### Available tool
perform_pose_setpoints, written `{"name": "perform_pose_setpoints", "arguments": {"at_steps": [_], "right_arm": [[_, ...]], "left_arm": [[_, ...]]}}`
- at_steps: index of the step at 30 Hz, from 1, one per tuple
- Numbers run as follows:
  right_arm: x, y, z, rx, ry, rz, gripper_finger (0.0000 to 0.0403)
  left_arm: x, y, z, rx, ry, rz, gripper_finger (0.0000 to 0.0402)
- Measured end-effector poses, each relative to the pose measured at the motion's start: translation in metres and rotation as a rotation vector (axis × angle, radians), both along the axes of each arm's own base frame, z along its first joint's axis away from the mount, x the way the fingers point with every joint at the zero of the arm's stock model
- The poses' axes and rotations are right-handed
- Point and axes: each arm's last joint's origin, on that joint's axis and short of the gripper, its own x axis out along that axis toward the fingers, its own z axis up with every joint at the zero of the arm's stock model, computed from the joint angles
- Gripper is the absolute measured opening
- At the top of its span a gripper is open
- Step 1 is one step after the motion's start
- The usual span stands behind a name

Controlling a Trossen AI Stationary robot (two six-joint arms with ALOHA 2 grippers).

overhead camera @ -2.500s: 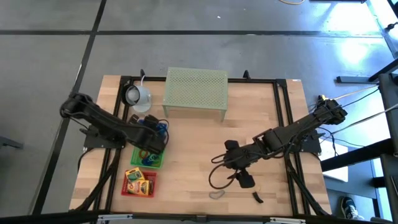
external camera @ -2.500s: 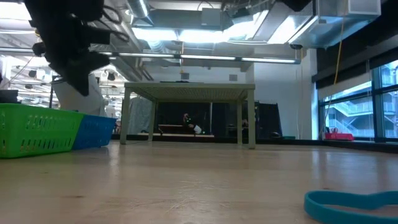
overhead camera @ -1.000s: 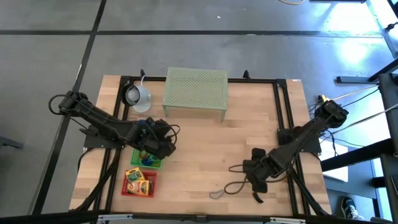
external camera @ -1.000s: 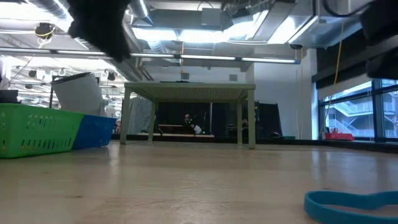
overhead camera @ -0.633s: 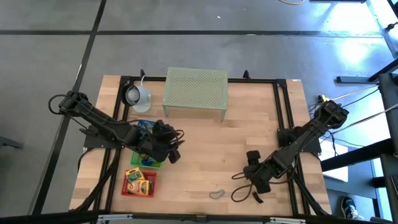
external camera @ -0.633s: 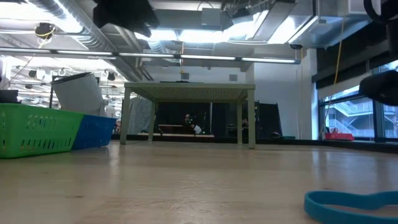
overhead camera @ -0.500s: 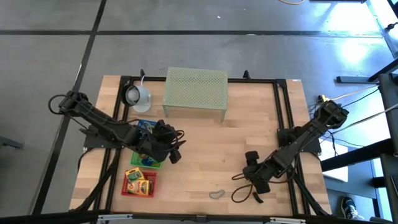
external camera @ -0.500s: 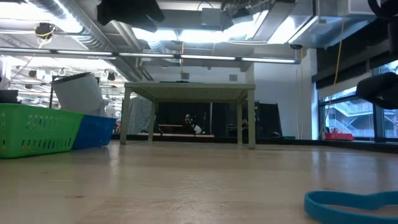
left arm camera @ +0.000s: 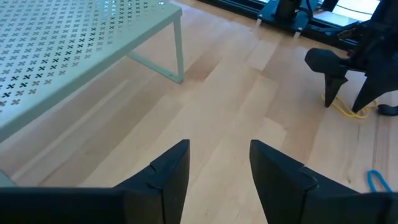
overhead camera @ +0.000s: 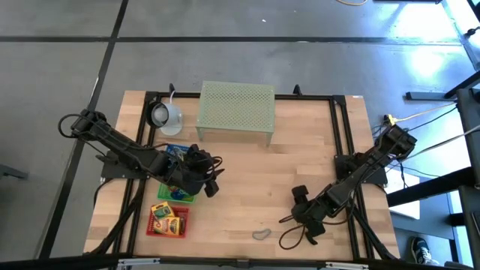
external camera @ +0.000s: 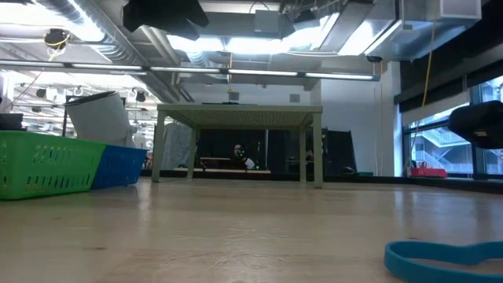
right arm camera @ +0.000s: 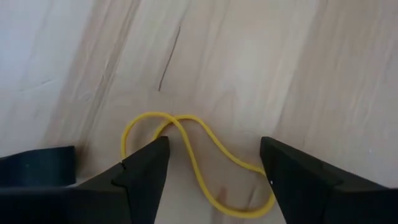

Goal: Pick & Place Office Desk Supplies
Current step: Put the yellow rubber band into the blue bin

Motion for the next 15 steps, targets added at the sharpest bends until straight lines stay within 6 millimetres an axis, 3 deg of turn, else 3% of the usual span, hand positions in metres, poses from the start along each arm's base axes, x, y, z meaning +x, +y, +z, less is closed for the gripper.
{"name": "perform_pose_setpoints", "arguments": {"at_steps": [4, 15], "right_arm": [[0.0002, 0.0002, -0.001, -0.009, 0.002, 0.02, 0.0212], [0.0005, 0.0005, -0.0016, -0.002, 0.006, 0.015, 0.0027]], "left_arm": [[0.0, 0.0, 0.0, 0.0, -0.001, 0.001, 0.0158], [0.0, 0.0001, 0.0, 0.001, -0.001, 0.002, 0.0154]]}}
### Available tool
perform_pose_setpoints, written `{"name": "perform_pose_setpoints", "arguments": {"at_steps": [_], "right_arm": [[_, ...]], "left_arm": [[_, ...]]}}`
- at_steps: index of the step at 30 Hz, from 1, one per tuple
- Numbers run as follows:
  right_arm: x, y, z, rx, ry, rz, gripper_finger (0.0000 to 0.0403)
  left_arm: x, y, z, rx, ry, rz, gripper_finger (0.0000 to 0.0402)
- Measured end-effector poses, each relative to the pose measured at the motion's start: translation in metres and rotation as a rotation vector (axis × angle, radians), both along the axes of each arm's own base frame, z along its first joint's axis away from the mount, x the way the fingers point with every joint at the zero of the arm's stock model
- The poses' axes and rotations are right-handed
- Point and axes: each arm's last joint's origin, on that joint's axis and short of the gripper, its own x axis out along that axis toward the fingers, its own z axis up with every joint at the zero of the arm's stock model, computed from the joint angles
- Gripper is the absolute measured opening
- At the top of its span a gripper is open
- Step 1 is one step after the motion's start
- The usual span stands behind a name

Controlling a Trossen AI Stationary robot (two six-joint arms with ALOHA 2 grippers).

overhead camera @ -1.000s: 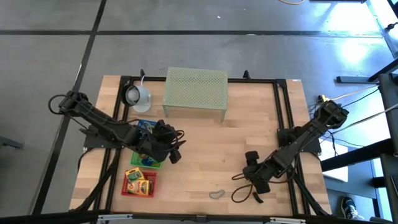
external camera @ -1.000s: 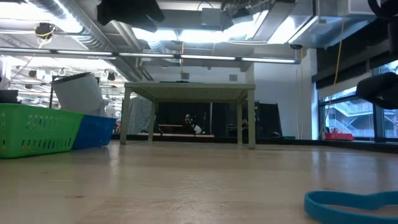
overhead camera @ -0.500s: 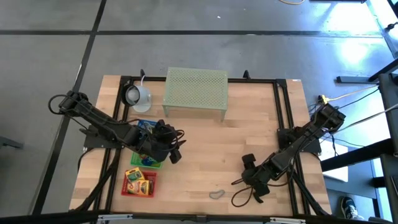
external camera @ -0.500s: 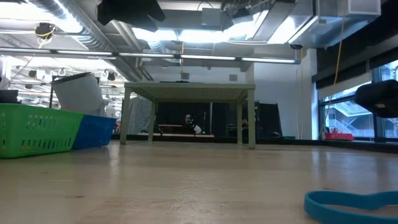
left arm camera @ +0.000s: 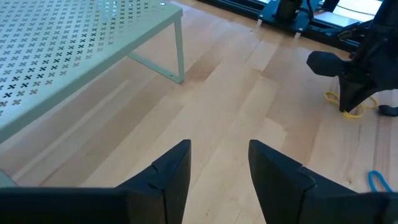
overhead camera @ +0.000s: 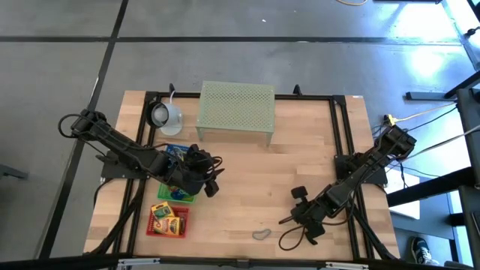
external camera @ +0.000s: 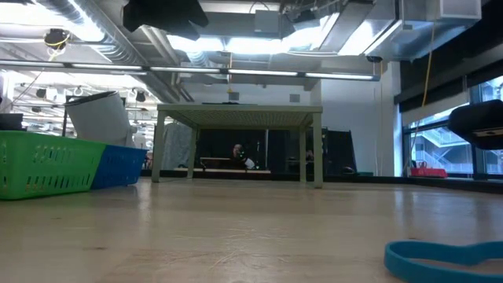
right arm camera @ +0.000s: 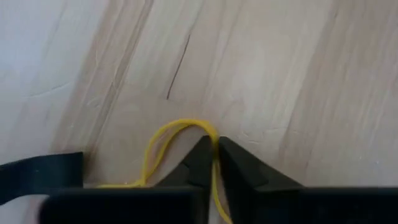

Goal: Pick & Place Office Desk Supplies
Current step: Put the yellow rubber band into the blue bin

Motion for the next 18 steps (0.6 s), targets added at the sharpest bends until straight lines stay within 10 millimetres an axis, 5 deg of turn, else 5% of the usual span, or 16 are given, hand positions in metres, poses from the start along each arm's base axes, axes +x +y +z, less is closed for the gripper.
{"name": "perform_pose_setpoints", "arguments": {"at_steps": [11, 18], "right_arm": [[0.0, -0.008, 0.008, -0.056, -0.127, -0.17, 0.0006], [0.009, -0.024, 0.05, -0.077, -0.46, -0.4, 0.0005]], "left_arm": [[0.0, 0.0, 0.0, 0.005, 0.003, -0.003, 0.0153], [0.0, 0.0, 0.0, 0.01, 0.002, -0.002, 0.0153]]}}
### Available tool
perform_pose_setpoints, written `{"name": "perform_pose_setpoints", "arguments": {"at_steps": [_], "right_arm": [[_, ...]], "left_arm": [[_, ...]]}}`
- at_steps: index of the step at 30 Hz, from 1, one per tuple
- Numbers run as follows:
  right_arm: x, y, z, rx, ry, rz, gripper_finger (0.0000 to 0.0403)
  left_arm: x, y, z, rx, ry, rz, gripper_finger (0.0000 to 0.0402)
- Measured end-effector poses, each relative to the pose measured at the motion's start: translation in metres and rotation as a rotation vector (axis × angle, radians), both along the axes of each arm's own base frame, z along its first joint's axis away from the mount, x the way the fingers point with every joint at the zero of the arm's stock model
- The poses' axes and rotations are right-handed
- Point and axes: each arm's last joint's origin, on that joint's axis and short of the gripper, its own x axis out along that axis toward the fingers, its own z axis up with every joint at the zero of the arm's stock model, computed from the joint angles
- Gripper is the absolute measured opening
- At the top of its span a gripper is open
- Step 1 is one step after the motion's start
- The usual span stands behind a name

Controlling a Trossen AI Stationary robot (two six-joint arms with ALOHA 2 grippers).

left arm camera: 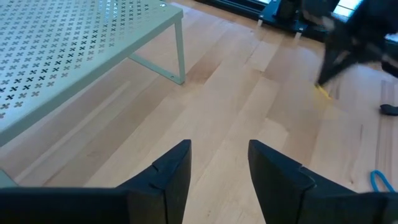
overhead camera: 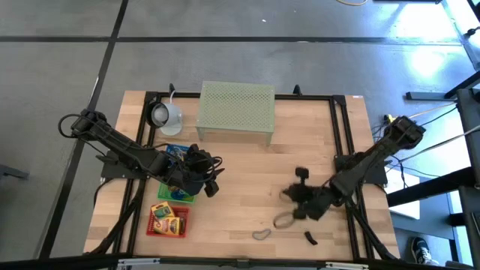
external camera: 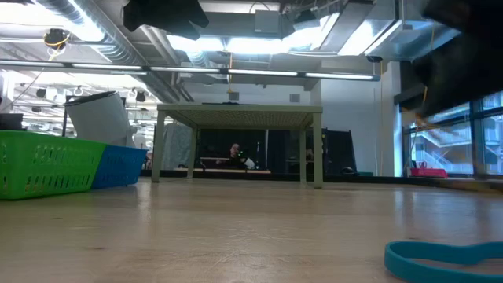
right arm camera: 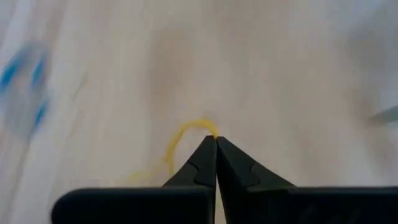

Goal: Pick & Place Office Desk Supplies
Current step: Put the yellow rubber band into the blue bin

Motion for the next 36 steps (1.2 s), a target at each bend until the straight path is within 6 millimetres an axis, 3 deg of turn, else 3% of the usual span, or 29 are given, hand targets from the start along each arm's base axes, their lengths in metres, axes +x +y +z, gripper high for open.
{"name": "perform_pose_setpoints", "arguments": {"at_steps": [7, 11, 15, 21, 27, 31, 36], "right_arm": [[0.003, -0.026, 0.062, 0.047, -0.405, -0.215, 0.0005], [0.003, -0.037, 0.094, 0.102, -0.56, -0.208, 0.0005], [0.005, -0.044, 0.111, 0.082, -0.646, -0.175, 0.0005], [0.014, -0.051, 0.112, 0.106, -0.648, -0.091, 0.0006], [0.025, -0.048, 0.101, 0.078, -0.58, 0.031, 0.0006], [0.032, -0.044, 0.096, 0.017, -0.585, 0.057, 0.0006], [0.04, -0.04, 0.094, -0.082, -0.611, 0.109, 0.0006]], "left_arm": [[0.005, -0.001, -0.006, 0.066, 0.006, 0.029, 0.015], [0.02, -0.008, -0.015, 0.14, -0.003, -0.004, 0.015], [0.039, -0.019, -0.018, 0.202, -0.051, -0.131, 0.015], [0.063, -0.035, -0.015, 0.25, -0.202, -0.393, 0.0165], [0.077, -0.05, -0.012, 0.37, -0.371, -0.517, 0.0197], [0.082, -0.055, -0.017, 0.465, -0.37, -0.497, 0.0214], [0.089, -0.042, -0.027, 0.534, -0.291, -0.298, 0.0226]]}}
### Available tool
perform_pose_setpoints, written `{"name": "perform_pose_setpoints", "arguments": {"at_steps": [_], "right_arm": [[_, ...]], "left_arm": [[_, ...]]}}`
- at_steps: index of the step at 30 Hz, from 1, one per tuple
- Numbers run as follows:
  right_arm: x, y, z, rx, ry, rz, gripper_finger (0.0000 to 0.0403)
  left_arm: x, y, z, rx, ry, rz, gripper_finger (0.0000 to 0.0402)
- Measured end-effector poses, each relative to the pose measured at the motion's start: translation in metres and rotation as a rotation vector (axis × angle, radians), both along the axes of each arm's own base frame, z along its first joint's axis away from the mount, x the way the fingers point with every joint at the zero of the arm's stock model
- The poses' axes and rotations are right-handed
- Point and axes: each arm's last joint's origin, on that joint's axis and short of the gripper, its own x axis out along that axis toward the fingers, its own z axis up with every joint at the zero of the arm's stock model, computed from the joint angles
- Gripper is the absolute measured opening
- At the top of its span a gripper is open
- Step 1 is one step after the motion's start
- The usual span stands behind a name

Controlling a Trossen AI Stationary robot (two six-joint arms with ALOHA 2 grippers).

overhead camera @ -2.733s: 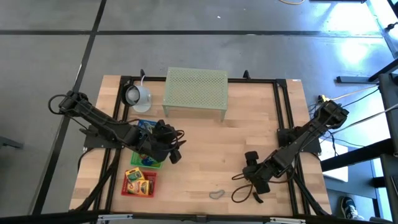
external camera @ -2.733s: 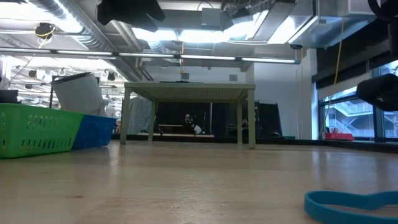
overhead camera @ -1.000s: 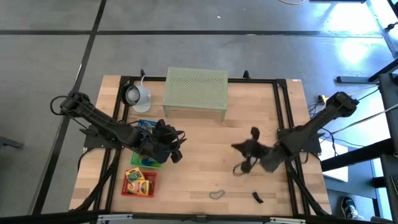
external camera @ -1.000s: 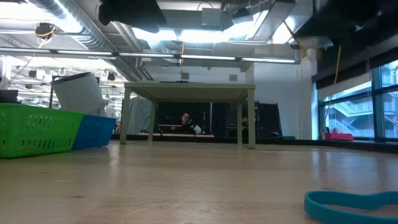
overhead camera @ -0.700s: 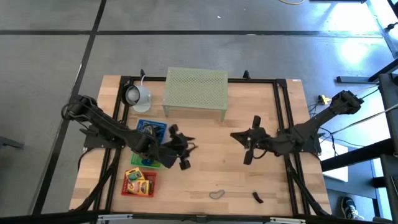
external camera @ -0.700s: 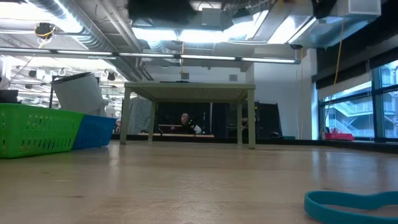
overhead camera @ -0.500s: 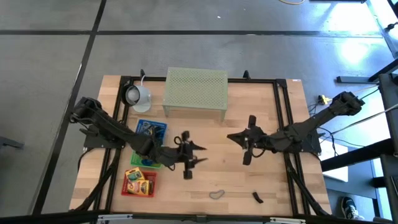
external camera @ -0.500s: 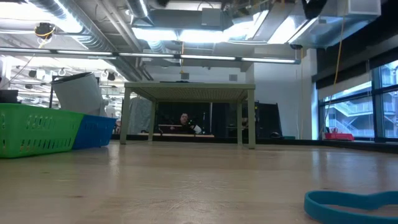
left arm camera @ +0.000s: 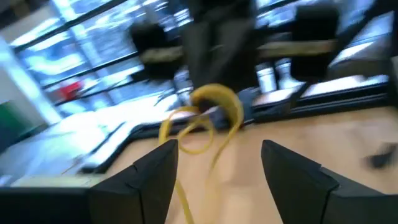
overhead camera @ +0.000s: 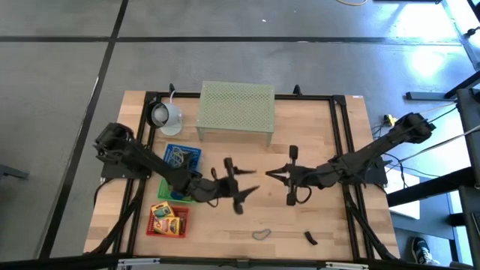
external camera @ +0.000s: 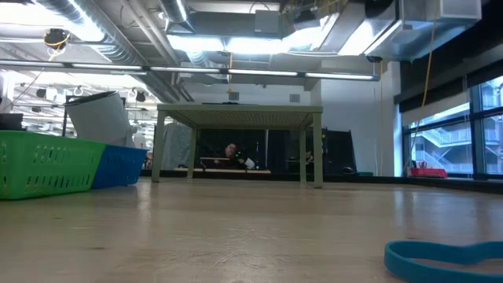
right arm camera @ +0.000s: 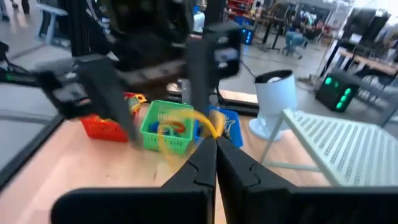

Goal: Pick & Place Office Desk Supplies
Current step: Put the yellow rubber band into the blue bin

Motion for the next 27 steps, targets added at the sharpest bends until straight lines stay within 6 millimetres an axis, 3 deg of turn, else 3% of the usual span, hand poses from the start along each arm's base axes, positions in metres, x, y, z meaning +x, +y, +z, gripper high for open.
{"name": "perform_pose_setpoints", "arguments": {"at_steps": [3, 9, 14, 27], "right_arm": [[0.001, 0.0, -0.002, -0.06, 0.011, 0.005, 0.0006], [0.001, -0.001, -0.002, -0.147, 0.022, -0.033, 0.0006], [0.001, -0.001, -0.002, -0.178, 0.026, -0.028, 0.0006], [0.0, -0.002, -0.006, -0.255, 0.07, -0.019, 0.0007]], "left_arm": [[0.007, 0.011, -0.006, -0.032, -0.016, 0.073, 0.0228], [0.019, 0.026, -0.012, -0.186, -0.034, -0.06, 0.0225], [0.023, 0.038, -0.01, -0.278, -0.085, -0.022, 0.0206], [0.023, 0.037, -0.006, -0.301, -0.127, -0.021, 0.0009]]}}
